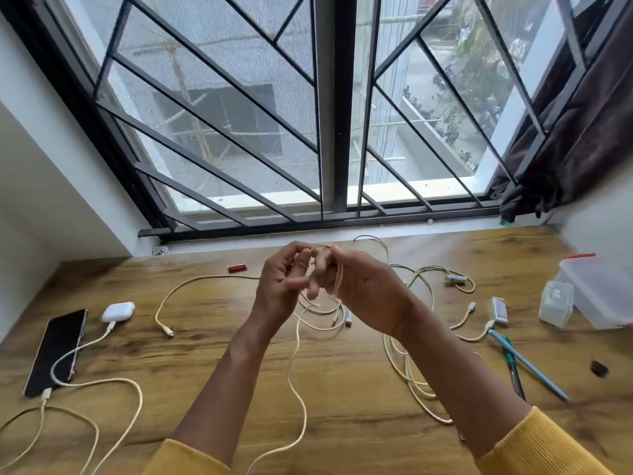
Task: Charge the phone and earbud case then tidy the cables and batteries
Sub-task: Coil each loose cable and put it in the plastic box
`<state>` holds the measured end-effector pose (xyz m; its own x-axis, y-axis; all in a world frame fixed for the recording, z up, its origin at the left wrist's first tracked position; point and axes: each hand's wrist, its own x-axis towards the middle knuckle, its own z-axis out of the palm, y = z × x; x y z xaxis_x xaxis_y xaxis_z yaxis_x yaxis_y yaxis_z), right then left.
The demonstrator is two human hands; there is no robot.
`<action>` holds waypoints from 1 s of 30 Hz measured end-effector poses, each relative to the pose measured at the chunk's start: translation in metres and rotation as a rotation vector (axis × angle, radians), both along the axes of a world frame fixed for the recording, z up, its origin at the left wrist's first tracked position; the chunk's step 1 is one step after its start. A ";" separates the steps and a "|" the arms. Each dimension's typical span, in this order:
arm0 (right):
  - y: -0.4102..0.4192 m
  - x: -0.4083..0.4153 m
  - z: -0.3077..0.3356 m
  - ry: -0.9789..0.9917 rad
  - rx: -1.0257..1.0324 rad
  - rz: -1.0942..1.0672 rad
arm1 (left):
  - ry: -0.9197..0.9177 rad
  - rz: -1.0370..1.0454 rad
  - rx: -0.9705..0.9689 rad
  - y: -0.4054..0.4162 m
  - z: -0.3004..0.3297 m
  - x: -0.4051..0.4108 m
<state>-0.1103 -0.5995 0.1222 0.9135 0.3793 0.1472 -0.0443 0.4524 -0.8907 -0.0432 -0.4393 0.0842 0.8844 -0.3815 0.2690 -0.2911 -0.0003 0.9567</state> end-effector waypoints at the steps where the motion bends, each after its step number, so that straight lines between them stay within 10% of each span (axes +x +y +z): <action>1: 0.001 0.001 0.002 -0.005 0.037 -0.030 | -0.007 0.029 0.015 -0.003 -0.001 -0.002; 14: -0.004 0.020 0.000 0.055 0.098 -0.390 | -0.150 0.052 0.414 -0.023 -0.028 -0.023; 30: -0.008 0.012 -0.024 -0.073 -0.614 -0.378 | -0.305 -0.048 0.578 0.011 0.042 -0.008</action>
